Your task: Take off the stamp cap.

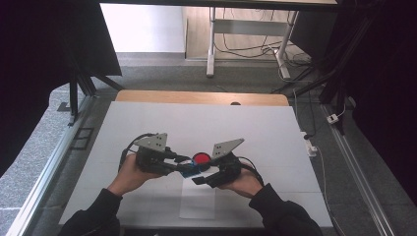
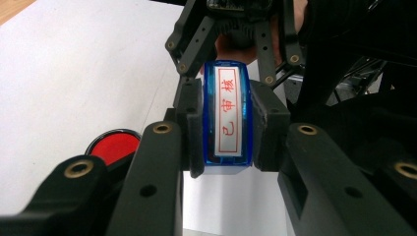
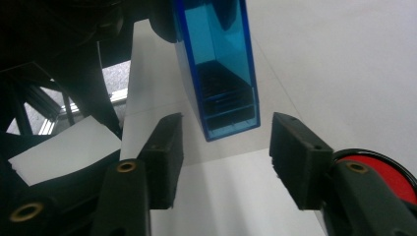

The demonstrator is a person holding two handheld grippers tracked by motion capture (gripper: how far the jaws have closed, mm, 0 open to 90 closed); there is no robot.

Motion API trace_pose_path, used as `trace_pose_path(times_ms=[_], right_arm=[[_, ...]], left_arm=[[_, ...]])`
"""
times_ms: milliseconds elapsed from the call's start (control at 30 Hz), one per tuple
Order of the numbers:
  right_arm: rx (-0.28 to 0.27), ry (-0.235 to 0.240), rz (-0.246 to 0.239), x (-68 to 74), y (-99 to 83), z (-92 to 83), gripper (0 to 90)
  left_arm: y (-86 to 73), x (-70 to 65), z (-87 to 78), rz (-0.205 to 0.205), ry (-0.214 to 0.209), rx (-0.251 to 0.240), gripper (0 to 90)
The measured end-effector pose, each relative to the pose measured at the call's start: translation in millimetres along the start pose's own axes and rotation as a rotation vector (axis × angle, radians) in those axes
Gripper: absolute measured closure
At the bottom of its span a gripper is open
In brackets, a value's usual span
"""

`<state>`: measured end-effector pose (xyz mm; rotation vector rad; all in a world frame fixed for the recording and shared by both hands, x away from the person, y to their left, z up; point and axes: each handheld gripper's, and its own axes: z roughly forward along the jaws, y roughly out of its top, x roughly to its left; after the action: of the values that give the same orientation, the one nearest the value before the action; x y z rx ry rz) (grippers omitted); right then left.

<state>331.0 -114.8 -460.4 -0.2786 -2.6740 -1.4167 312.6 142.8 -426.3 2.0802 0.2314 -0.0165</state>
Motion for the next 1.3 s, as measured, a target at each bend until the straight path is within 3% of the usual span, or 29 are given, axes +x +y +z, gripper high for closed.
trace_pose_path(times_ms=[233,533,1300], right_arm=[[-0.011,0.046,-0.023,-0.2,2.3,4.1,57.8],[-0.032,0.064,-0.032,-0.7,4.3,7.0,63.2],[-0.073,0.119,-0.044,-2.7,4.9,4.8,68.7]], left_arm=[[-0.8,0.4,0.5,0.007,-0.009,-0.004,70.3],[-1.2,-0.1,0.6,0.015,-0.017,-0.009,70.3],[-4.2,1.8,-4.0,0.053,-0.05,-0.06,70.2]])
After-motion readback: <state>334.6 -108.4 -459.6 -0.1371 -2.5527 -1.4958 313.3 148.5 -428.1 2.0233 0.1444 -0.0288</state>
